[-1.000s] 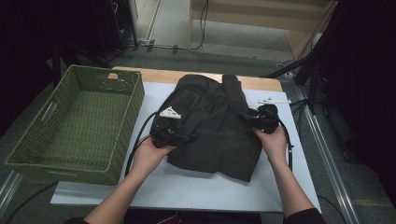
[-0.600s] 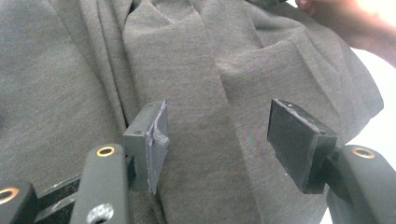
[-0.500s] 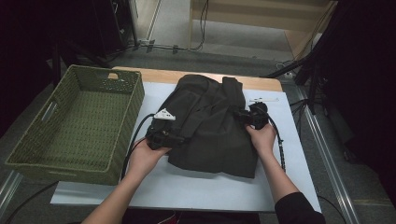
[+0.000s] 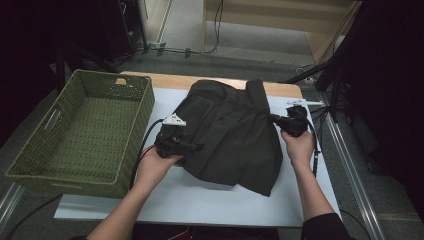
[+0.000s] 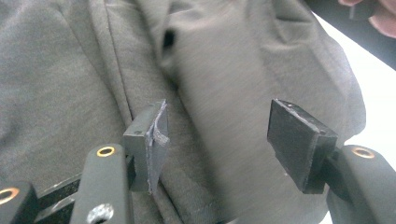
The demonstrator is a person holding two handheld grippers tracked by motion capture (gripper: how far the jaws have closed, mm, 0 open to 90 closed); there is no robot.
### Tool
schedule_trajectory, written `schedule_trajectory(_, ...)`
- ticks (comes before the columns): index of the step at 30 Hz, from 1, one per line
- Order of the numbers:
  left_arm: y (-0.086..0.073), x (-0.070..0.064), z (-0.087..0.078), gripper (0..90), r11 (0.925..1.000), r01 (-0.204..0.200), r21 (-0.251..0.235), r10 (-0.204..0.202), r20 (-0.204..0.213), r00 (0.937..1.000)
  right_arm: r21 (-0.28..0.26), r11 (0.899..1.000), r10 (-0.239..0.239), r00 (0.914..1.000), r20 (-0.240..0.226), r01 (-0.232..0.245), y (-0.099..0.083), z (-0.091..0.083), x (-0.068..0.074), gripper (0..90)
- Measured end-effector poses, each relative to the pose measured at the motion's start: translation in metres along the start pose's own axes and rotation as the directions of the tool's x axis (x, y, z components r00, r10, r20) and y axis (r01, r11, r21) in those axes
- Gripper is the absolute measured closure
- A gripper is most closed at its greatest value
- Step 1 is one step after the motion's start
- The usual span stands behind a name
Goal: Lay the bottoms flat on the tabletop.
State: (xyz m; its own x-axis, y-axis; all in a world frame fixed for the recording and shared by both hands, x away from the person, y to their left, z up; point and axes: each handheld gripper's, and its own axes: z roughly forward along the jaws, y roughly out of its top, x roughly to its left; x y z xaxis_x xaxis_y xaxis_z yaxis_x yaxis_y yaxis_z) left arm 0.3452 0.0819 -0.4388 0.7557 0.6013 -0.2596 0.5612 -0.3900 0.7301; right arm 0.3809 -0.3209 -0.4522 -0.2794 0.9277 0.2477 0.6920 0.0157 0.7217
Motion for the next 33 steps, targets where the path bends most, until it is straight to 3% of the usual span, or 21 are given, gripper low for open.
schedule_trajectory(8, 0.005, 0.009, 0.003, 33.8, 0.9999, -0.009, -0.009, 0.009, -0.043, 0.999, -0.013, 0.996, 0.084, 0.9952, 0.05, -0.084, -0.005, -0.021, -0.036, 86.4)
schedule_trajectory(14, 0.003, 0.021, 0.015, 32.1, 0.9994, 0.017, 0.031, -0.015, -0.051, 0.9986, 0.011, 0.992, 0.123, 0.987, 0.104, -0.124, -0.011, -0.005, -0.053, 86.3)
schedule_trajectory(21, 0.002, 0.03, 0.022, 27.7, 0.9985, 0.021, 0.05, -0.016, -0.092, 0.9956, 0.065, 0.99, 0.113, 0.9799, 0.164, -0.125, -0.019, 0.028, -0.061, 85.5)
schedule_trajectory(24, 0.001, 0.037, 0.024, 23.5, 0.9973, 0.053, 0.052, -0.048, -0.097, 0.9941, 0.084, 0.989, 0.107, 0.9756, 0.192, -0.125, -0.024, 0.038, -0.063, 84.0)
schedule_trajectory(27, 0.0, 0.041, 0.025, 23.4, 0.9962, 0.072, 0.048, -0.066, -0.116, 0.991, 0.07, 0.991, 0.1, 0.9743, 0.202, -0.116, -0.025, 0.038, -0.062, 77.3)
schedule_trajectory(29, 0.0, 0.042, 0.026, 23.4, 0.9956, 0.078, 0.051, -0.072, -0.105, 0.9918, 0.078, 0.992, 0.081, 0.9761, 0.202, -0.098, -0.024, 0.036, -0.06, 71.8)
schedule_trajectory(33, 0.0, 0.041, 0.024, 23.6, 0.9957, 0.052, 0.077, -0.043, -0.122, 0.9916, 0.075, 0.993, 0.077, 0.9786, 0.191, -0.092, -0.024, 0.026, -0.058, 62.8)
